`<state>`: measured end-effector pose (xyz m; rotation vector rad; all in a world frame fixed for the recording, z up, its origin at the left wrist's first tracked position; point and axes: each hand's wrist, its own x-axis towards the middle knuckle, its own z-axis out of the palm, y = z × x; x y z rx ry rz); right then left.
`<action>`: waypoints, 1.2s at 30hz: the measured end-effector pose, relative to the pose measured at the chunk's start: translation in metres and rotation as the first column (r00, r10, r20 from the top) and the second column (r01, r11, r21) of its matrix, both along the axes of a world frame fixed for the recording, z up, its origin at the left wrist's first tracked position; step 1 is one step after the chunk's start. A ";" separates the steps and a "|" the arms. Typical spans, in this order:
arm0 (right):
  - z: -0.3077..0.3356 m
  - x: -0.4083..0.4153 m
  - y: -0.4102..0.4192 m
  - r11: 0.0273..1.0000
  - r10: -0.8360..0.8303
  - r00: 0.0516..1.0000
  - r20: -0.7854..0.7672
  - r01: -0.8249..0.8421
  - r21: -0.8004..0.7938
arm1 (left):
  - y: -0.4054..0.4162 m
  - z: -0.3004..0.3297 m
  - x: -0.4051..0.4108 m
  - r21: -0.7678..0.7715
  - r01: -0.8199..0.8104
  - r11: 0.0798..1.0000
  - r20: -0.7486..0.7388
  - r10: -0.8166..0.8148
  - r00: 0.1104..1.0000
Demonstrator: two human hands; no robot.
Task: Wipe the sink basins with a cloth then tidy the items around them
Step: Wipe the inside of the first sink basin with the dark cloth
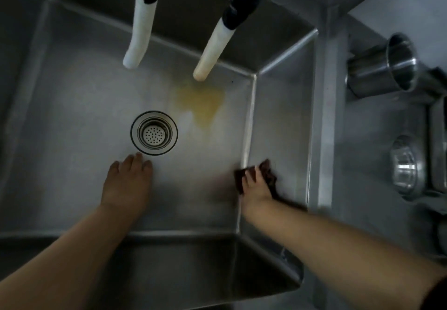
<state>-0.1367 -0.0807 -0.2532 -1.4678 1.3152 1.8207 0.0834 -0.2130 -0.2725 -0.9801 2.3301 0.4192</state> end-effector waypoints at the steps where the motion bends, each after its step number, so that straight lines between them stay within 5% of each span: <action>1: 0.005 0.007 0.011 1.000 -0.007 1.000 0.027 0.007 0.023 | -0.001 0.001 0.000 0.007 -0.004 1.000 0.004 0.004 1.000; 6: 0.024 0.001 -0.001 0.999 -0.006 0.994 0.112 0.010 -0.031 | -0.004 0.007 0.002 0.036 -0.047 0.998 -0.005 0.048 0.999; 18: -0.007 -0.114 -0.172 0.870 -0.007 0.997 -0.080 -0.034 -0.492 | -0.021 0.010 -0.009 0.037 -0.208 0.977 -0.026 0.209 0.978; 22: -0.027 -0.127 -0.185 0.556 -0.106 0.990 0.091 0.135 -0.820 | -0.025 0.011 -0.015 0.046 -0.226 0.973 -0.015 0.227 0.974; 24: -0.043 -0.123 -0.185 0.397 -0.229 0.936 0.267 0.340 -0.853 | -0.026 0.011 -0.016 0.048 -0.219 0.974 -0.016 0.220 0.975; 28: -0.076 -0.100 -0.204 0.132 -0.568 0.677 0.468 0.637 -0.760 | -0.032 0.011 -0.013 0.035 -0.242 0.970 0.013 0.242 0.970; 31: -0.087 -0.087 -0.231 -0.146 -0.615 0.452 0.646 0.740 -0.656 | -0.038 0.011 -0.009 0.019 -0.277 0.961 0.033 0.276 0.961; 33: -0.091 -0.079 -0.243 -0.235 -0.567 0.420 0.708 0.742 -0.628 | -0.041 0.012 -0.008 0.023 -0.294 0.955 0.049 0.293 0.955; 36: -0.089 -0.061 -0.258 -0.241 -0.509 0.405 0.759 0.780 -0.578 | -0.045 0.012 -0.008 0.022 -0.314 0.949 0.055 0.312 0.948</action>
